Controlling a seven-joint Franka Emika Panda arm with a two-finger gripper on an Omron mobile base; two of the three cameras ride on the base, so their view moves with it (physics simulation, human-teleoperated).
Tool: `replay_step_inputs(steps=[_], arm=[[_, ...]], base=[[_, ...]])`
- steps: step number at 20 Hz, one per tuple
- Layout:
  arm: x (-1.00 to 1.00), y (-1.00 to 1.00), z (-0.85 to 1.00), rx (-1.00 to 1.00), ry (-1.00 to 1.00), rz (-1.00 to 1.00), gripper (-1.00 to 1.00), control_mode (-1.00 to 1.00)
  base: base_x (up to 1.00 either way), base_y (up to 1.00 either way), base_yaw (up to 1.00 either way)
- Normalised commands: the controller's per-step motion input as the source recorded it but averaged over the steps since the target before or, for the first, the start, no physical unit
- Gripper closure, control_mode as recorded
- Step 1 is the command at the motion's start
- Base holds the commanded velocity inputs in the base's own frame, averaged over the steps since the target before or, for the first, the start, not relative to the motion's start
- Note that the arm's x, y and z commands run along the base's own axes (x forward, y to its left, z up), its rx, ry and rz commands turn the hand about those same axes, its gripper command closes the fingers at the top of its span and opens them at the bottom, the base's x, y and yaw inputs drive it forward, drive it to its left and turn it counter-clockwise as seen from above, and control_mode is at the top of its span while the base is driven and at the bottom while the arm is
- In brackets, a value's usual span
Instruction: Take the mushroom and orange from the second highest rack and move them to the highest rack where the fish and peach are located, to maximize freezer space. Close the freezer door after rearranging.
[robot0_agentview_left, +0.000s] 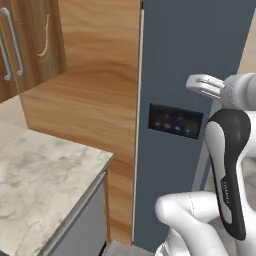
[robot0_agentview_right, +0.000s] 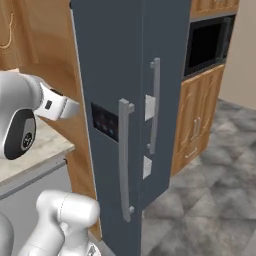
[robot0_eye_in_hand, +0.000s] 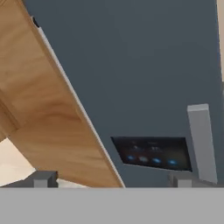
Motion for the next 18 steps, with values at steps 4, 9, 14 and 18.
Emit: replay_step_inputs(steps=[4, 9, 14, 18], arm=[[0.00, 0.00, 0.00, 0.00, 0.00, 0.00, -1.00, 1.00], [0.00, 0.00, 0.00, 0.00, 0.00, 0.00, -1.00, 1.00], [0.00, 0.00, 0.00, 0.00, 0.00, 0.00, -1.00, 1.00], [0.00, 0.00, 0.00, 0.00, 0.00, 0.00, -1.00, 1.00]], base=[[0.45, 0.01, -0.30], [0.54, 0.00, -0.23], [0.52, 0.06, -0.19], [0.50, 0.20, -0.12]])
